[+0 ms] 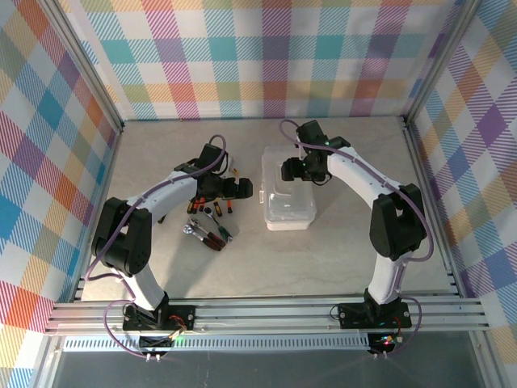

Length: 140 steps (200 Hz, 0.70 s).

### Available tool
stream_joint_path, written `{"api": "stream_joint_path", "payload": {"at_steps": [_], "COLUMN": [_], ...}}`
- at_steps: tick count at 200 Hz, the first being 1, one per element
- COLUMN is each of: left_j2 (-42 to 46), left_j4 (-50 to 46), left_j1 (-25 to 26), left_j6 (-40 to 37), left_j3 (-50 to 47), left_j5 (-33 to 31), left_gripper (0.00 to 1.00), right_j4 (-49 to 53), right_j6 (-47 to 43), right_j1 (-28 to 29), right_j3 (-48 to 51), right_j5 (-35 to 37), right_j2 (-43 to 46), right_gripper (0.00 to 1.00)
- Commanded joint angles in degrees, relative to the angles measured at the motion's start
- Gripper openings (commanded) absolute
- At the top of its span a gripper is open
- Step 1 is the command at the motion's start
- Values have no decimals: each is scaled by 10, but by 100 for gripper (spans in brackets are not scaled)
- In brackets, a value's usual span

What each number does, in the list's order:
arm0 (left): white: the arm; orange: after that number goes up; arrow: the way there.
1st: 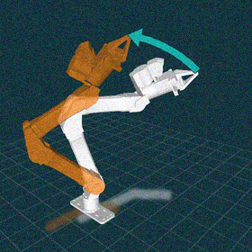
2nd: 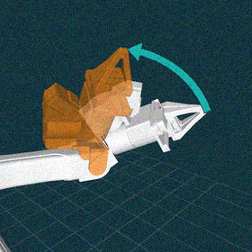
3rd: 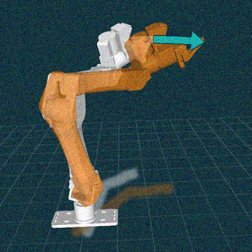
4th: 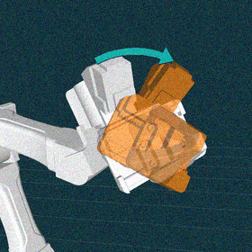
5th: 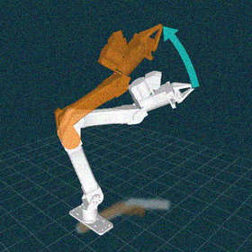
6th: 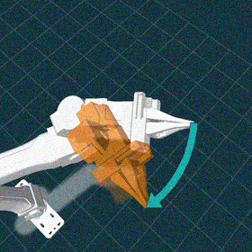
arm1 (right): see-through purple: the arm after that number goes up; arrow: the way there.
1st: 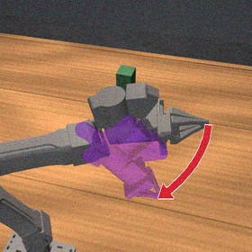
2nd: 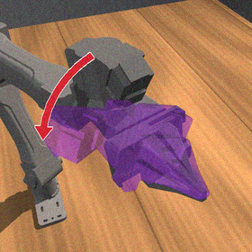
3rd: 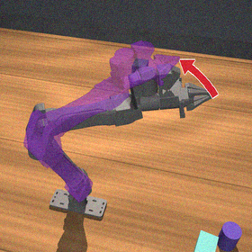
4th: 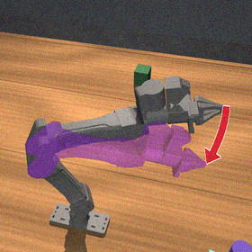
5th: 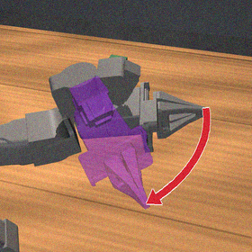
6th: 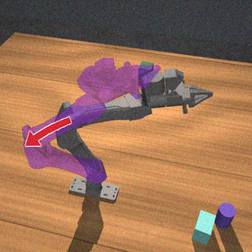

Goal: Pack the tool kit

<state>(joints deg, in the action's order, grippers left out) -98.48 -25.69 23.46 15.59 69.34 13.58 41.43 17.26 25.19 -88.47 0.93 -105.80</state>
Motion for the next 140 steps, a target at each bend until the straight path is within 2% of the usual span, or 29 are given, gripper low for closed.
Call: {"api": "stream_joint_path", "payload": {"at_steps": [1,140], "left_j2": [-8,-27], "left_j4": [10,23], "left_j1": [-4,-4], "left_j6": [7,18], "left_j3": [-1,9], "left_j5": [20,46], "left_gripper": [100,100], "right_j4": [-22,-122], "right_j6": [-19,-21], "right_j1": [-10,-58], "right_j3": [11,85], "right_j5": [-41,-158], "right_j2": [25,86], "right_gripper": [44,37]}}
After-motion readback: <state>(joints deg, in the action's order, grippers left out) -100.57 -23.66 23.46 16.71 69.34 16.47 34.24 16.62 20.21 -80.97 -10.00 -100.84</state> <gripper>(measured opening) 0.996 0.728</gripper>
